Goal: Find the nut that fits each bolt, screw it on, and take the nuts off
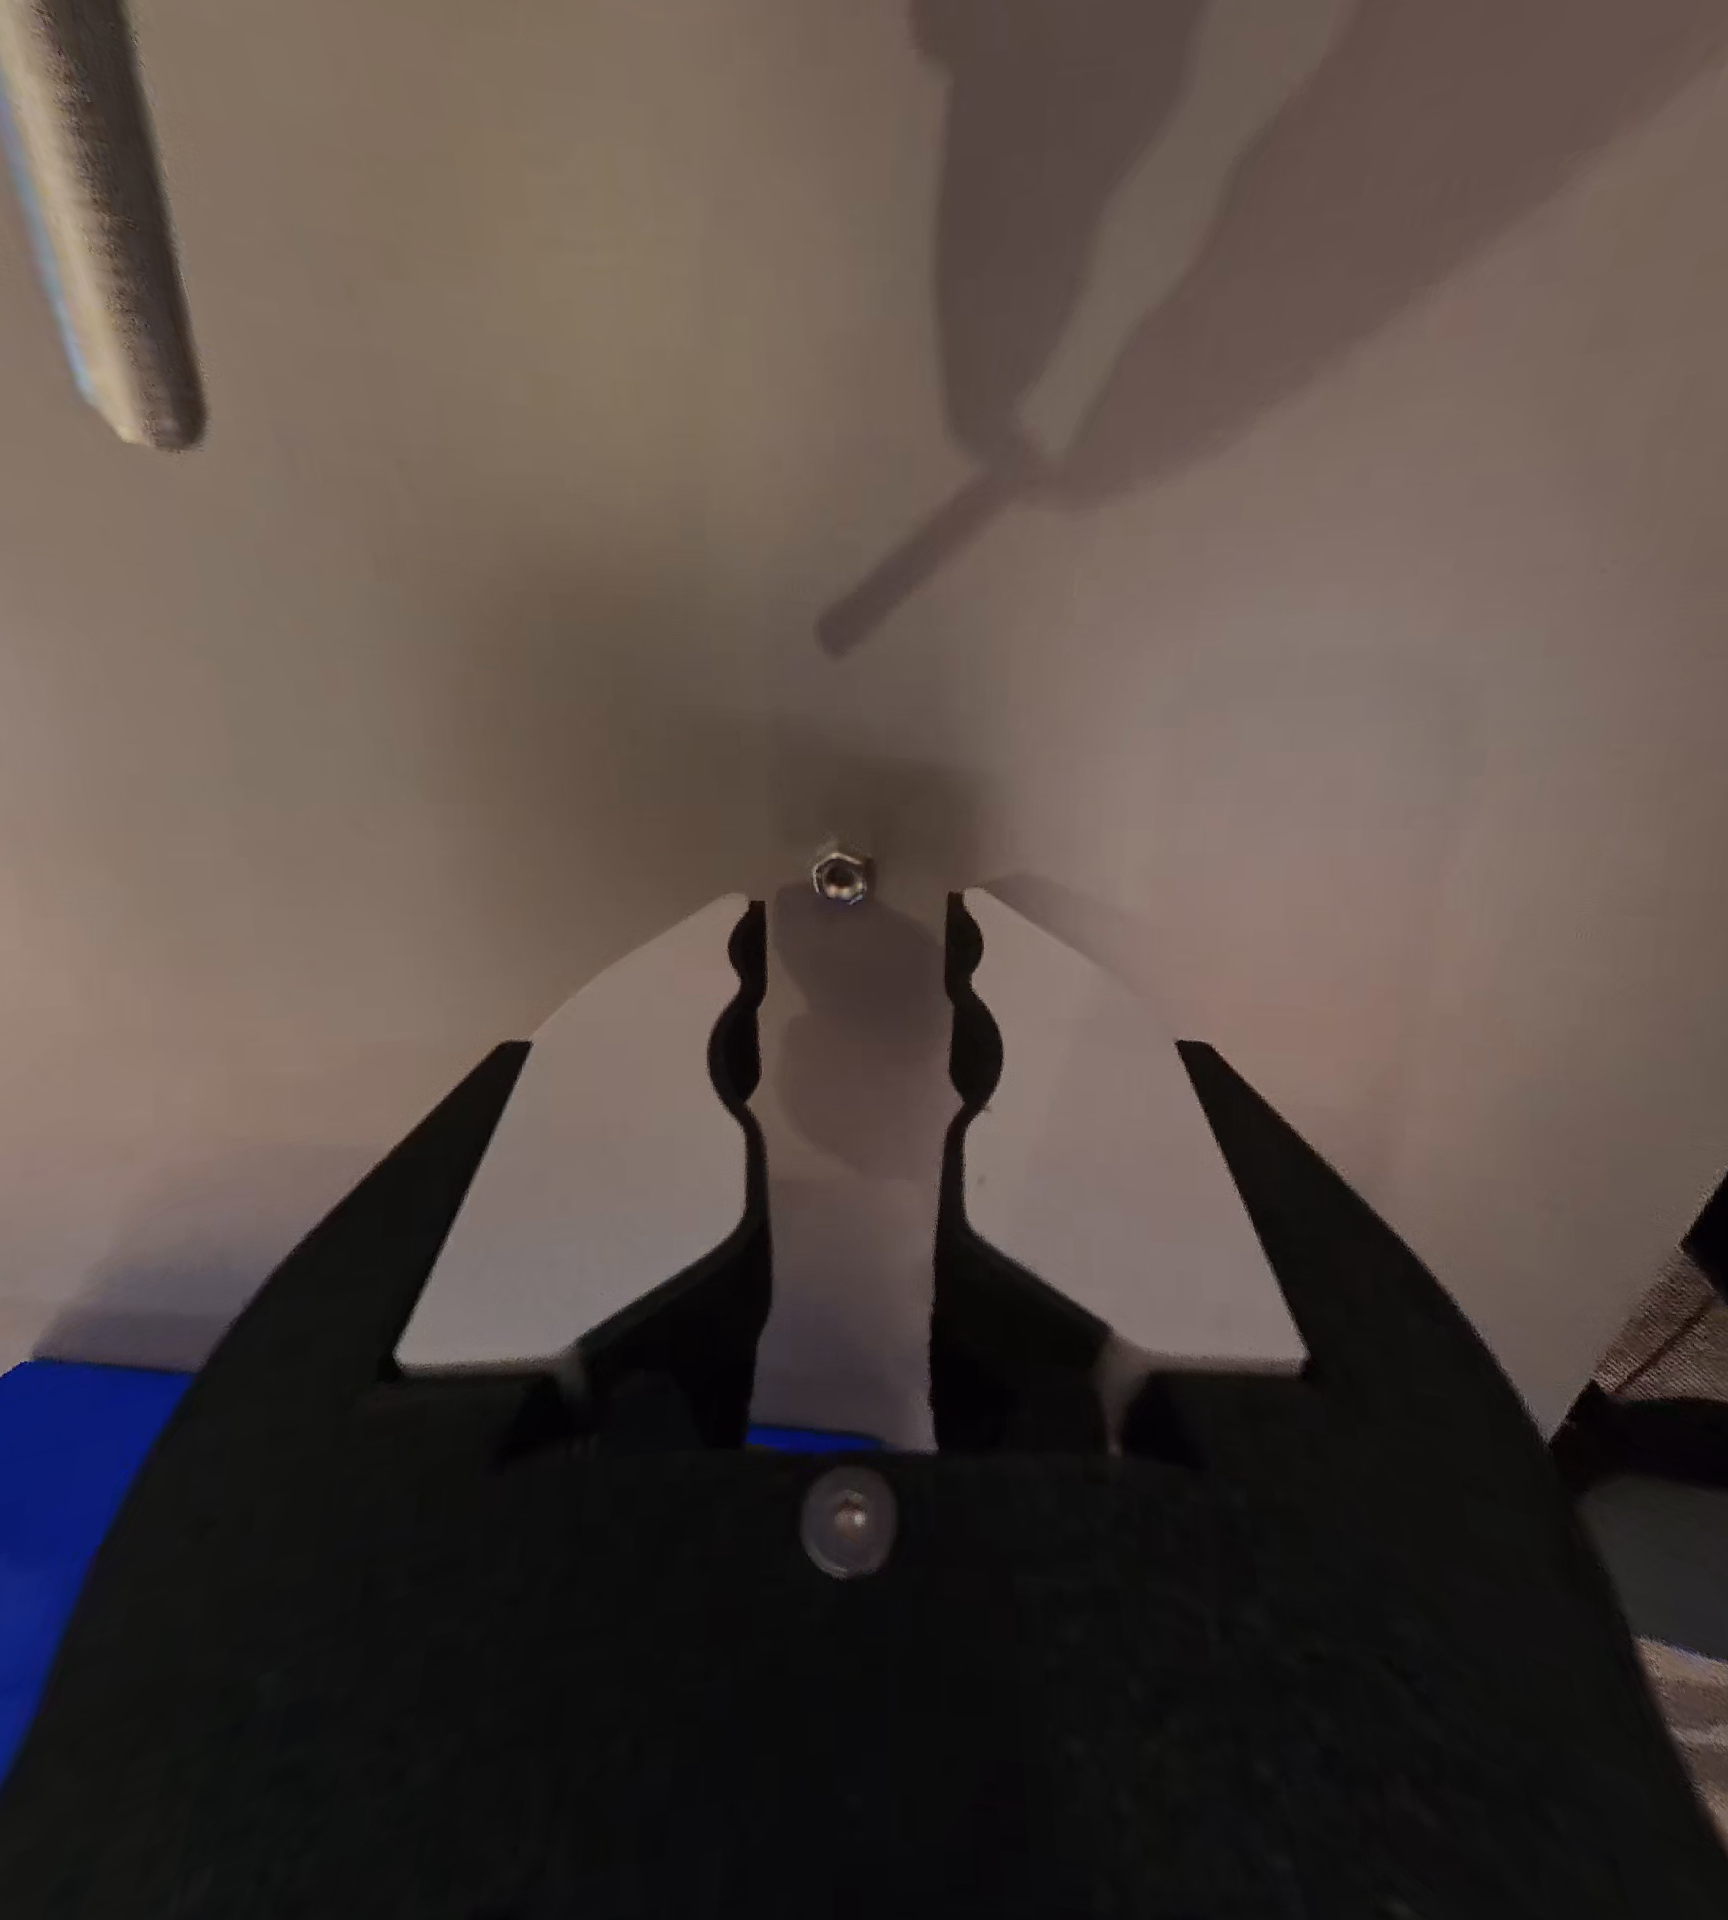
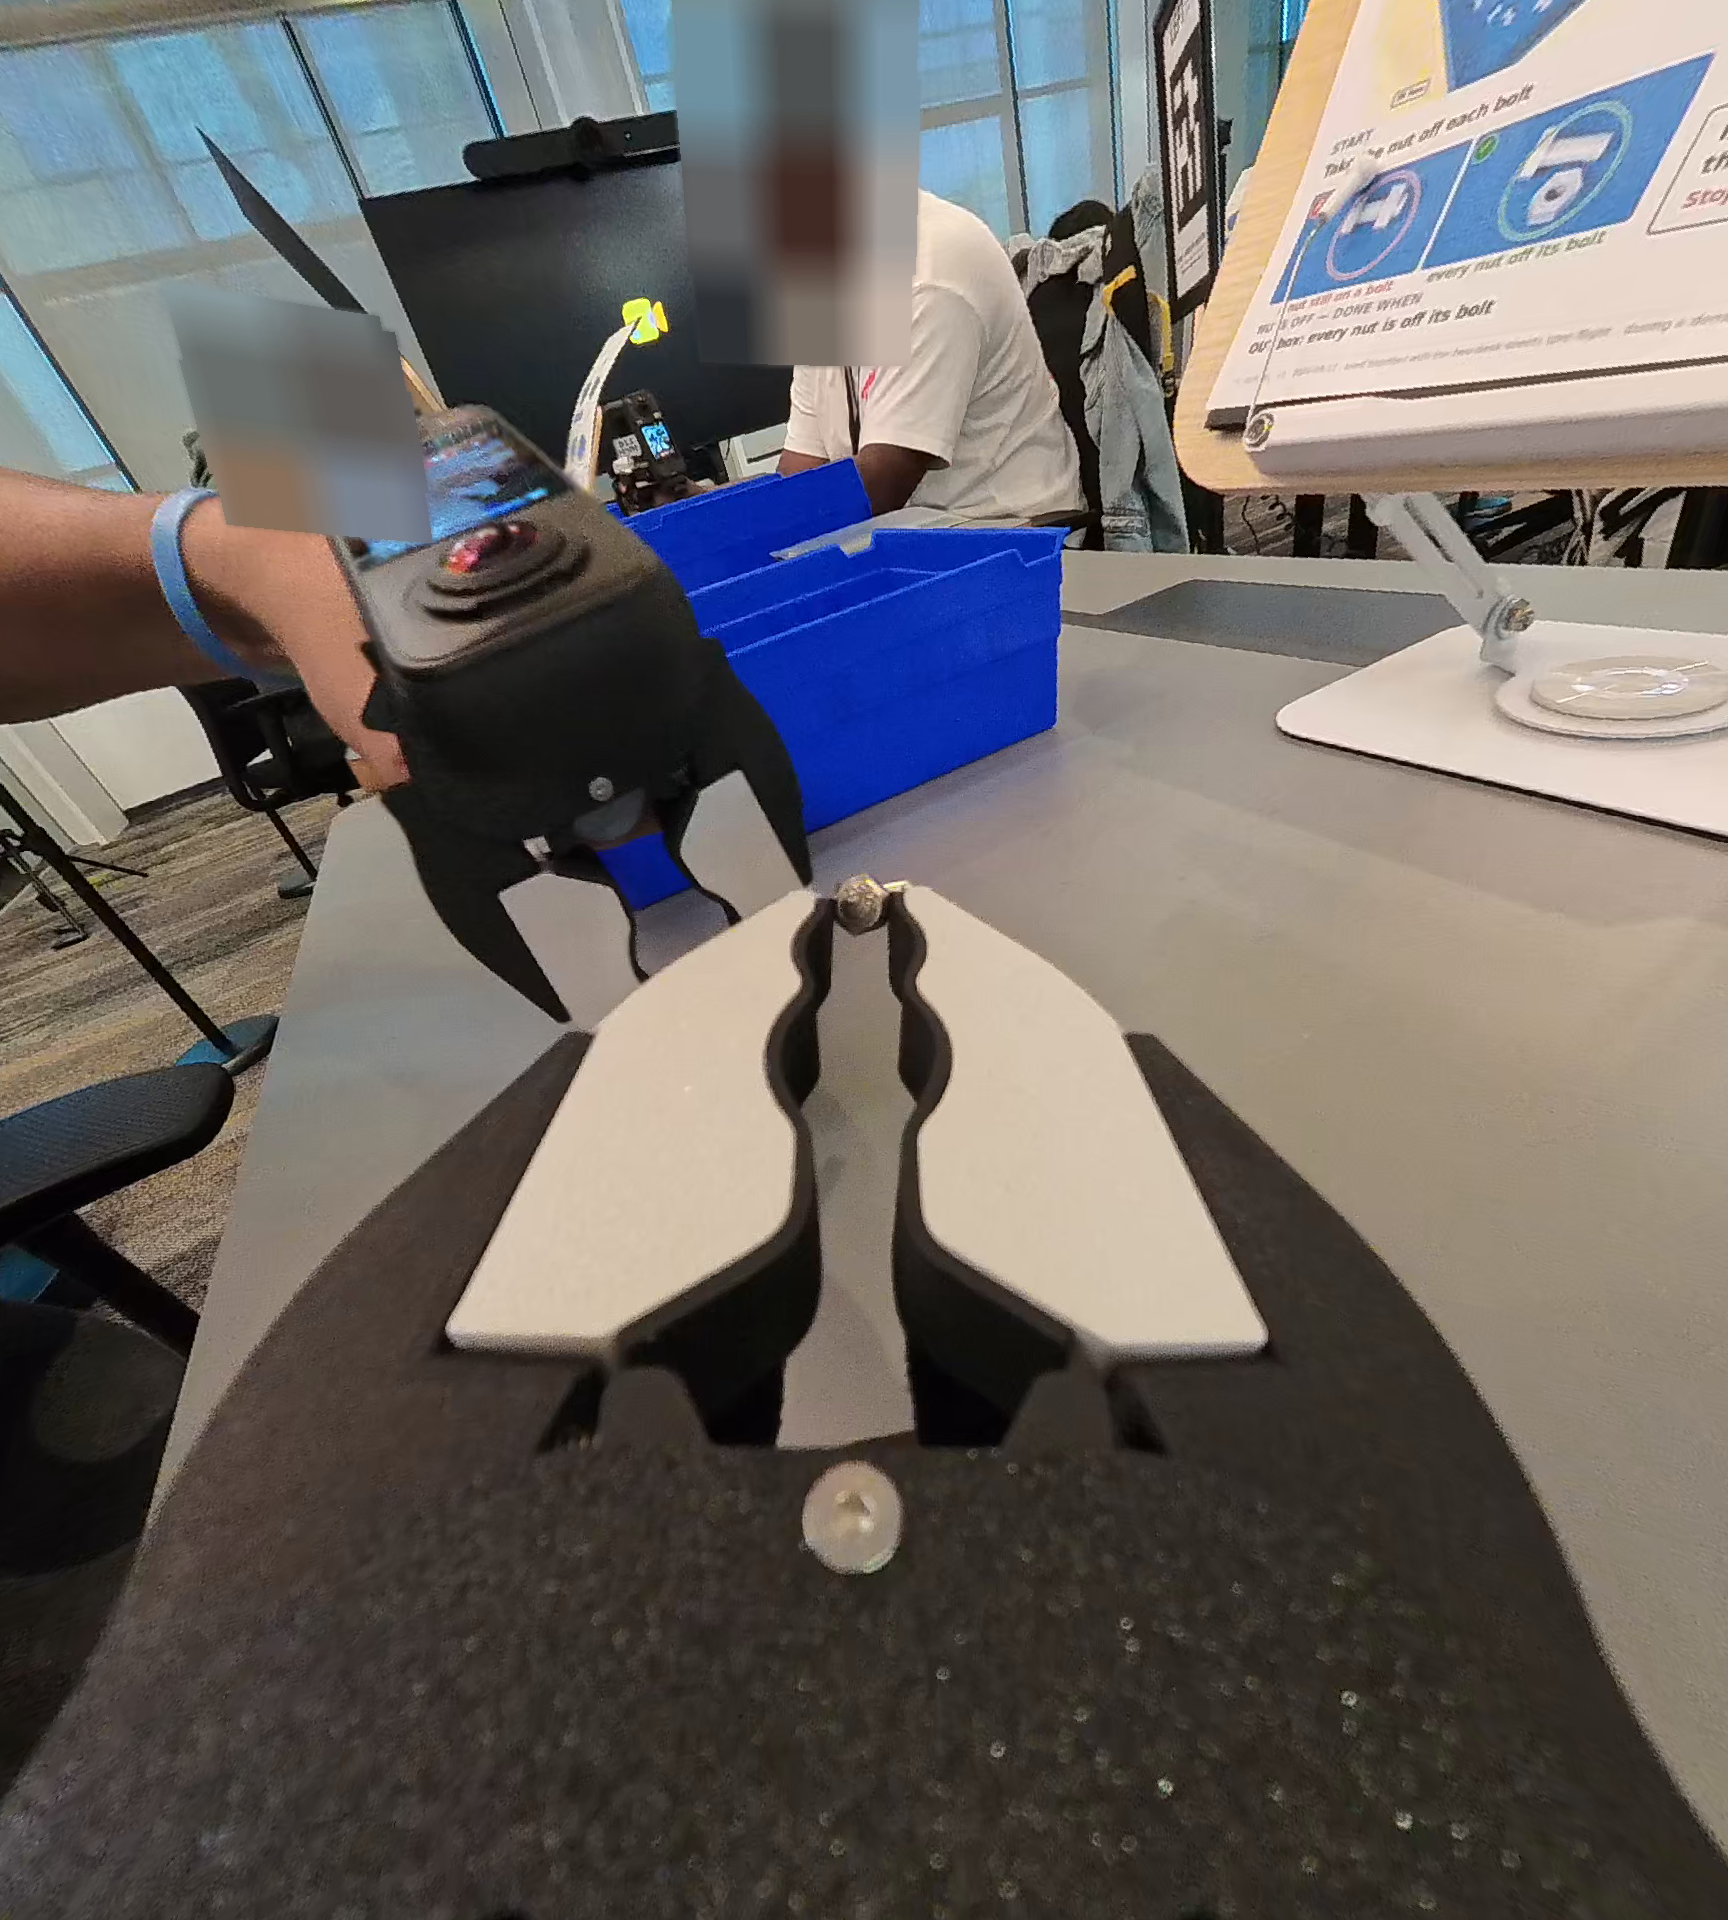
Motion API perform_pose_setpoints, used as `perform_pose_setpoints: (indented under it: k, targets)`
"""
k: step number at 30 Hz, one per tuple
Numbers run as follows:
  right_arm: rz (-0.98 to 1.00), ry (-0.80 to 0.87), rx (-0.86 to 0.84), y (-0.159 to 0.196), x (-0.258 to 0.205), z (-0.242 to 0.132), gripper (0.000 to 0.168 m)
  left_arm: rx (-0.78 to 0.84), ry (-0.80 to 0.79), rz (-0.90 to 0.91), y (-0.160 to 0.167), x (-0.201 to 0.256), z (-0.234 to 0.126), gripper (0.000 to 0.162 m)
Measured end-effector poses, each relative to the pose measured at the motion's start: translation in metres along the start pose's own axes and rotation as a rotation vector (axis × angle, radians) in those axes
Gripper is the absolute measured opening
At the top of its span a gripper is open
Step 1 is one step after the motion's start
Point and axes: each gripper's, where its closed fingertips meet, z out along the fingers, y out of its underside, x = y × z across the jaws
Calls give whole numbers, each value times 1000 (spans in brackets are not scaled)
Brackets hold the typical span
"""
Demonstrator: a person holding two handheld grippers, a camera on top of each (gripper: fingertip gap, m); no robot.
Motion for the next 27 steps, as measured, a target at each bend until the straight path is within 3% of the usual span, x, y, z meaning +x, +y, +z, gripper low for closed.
perform_pose_setpoints:
  k: [12,18,20,27]
  targets:
    - [2,-23,-5,1,-4,2,10,-61,63,-4,0,1,7,31]
    - [2,-24,-4,0,-4,2,10,-47,101,-26,0,-2,10,23]
    - [1,-25,-7,1,-5,2,10,-51,79,-18,1,-6,11,10]
    - [3,-23,-10,1,-4,1,10,-30,52,-25,0,-6,10,10]
